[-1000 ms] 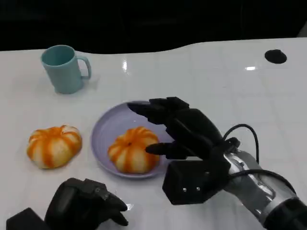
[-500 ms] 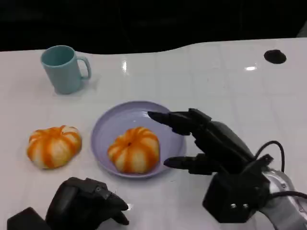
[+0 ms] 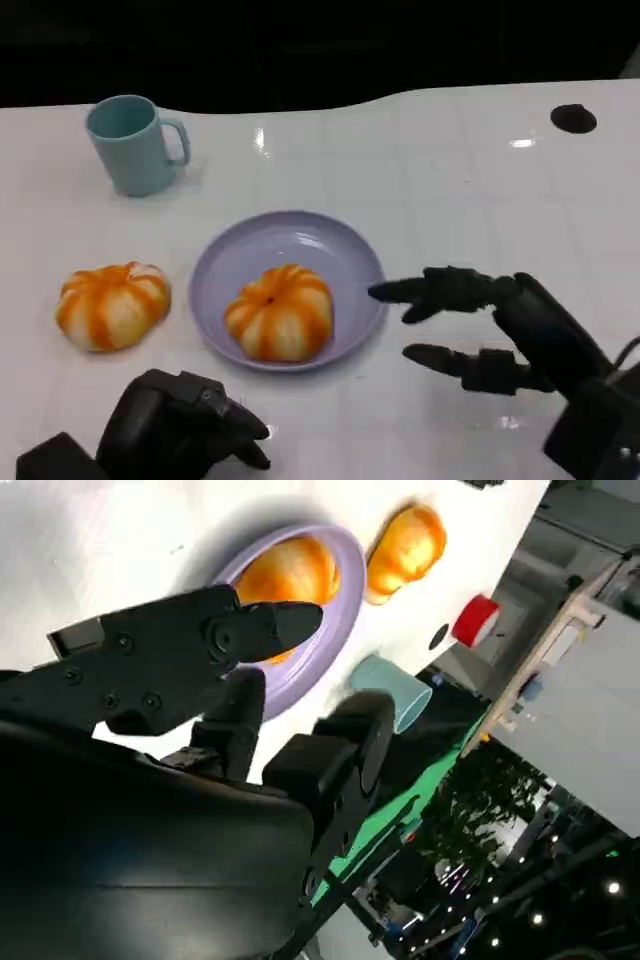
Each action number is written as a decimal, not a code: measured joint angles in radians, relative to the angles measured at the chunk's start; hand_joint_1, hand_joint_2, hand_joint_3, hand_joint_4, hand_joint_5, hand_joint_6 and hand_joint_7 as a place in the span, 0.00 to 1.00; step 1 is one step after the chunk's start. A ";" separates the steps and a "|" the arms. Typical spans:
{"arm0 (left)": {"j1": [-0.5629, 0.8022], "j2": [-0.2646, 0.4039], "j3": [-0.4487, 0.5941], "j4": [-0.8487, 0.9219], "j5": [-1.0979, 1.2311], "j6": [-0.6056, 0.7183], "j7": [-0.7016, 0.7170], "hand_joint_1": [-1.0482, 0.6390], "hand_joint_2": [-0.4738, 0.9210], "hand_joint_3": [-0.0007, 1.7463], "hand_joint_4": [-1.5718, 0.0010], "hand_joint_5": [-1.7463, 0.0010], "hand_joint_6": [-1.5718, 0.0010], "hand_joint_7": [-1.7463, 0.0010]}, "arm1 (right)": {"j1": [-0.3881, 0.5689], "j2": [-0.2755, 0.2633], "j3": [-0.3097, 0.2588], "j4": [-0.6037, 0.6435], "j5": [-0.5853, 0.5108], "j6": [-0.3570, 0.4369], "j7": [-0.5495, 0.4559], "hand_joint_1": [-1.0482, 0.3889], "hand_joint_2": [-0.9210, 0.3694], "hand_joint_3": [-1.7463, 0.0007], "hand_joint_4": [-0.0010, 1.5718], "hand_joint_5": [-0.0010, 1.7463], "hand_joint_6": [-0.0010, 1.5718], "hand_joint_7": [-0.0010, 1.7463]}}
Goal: Grasp the bread from the table and place it into the plate.
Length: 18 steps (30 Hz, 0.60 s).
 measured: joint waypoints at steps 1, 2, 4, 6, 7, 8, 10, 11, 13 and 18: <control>0.000 0.000 0.000 0.000 0.000 0.000 0.000 0.00 0.98 0.00 0.08 0.63 0.00 0.87 | 0.012 -0.003 -0.006 -0.004 0.015 0.000 0.009 0.66 0.24 0.53 0.41 0.81 0.52 0.49; 0.000 0.000 0.001 0.000 0.000 0.000 0.000 0.00 0.98 0.00 0.08 0.63 0.00 0.87 | 0.025 -0.005 -0.011 -0.007 0.028 0.000 0.017 0.66 0.23 0.53 0.41 0.84 0.51 0.54; 0.000 0.000 0.001 0.000 0.000 0.000 0.000 0.00 0.98 0.00 0.08 0.63 0.00 0.87 | 0.053 -0.009 -0.022 -0.012 0.053 0.000 0.036 0.66 0.20 0.53 0.44 0.90 0.50 0.61; 0.000 0.000 0.002 0.000 0.000 0.000 0.000 0.00 0.98 0.00 0.08 0.63 0.00 0.87 | 0.080 -0.009 -0.037 -0.032 0.087 0.010 0.054 0.66 0.18 0.53 0.46 0.93 0.50 0.65; 0.000 0.000 0.002 0.001 0.000 0.000 0.000 0.00 0.98 0.00 0.08 0.63 0.00 0.87 | 0.089 -0.009 -0.043 -0.042 0.104 0.018 0.059 0.67 0.20 0.48 0.49 0.96 0.50 0.72; -0.001 0.000 0.002 0.001 0.000 0.000 0.000 0.00 0.98 0.00 0.08 0.63 0.00 0.87 | 0.096 -0.008 -0.047 -0.050 0.119 0.026 0.064 0.67 0.22 0.45 0.50 0.98 0.50 0.76; -0.001 0.000 0.002 0.001 0.000 0.000 0.000 0.00 0.99 0.00 0.08 0.63 0.00 0.87 | 0.119 -0.006 -0.052 -0.067 0.141 0.035 0.071 0.66 0.25 0.41 0.52 0.99 0.49 0.81; -0.001 0.000 0.002 0.001 0.000 0.000 0.000 0.00 0.99 0.00 0.08 0.63 0.00 0.87 | 0.129 -0.004 -0.053 -0.072 0.143 0.037 0.072 0.66 0.26 0.39 0.52 1.00 0.49 0.82; -0.001 0.000 0.002 0.003 0.000 0.000 0.000 0.00 0.99 0.00 0.08 0.63 0.00 0.87 | 0.147 0.002 -0.057 -0.079 0.143 0.037 0.072 0.65 0.29 0.37 0.53 1.00 0.48 0.84; -0.001 0.001 0.002 0.004 0.000 0.000 0.000 0.00 0.98 0.00 0.08 0.63 0.00 0.87 | 0.189 0.026 -0.061 -0.088 0.133 0.037 0.061 0.64 0.34 0.29 0.56 1.00 0.44 0.91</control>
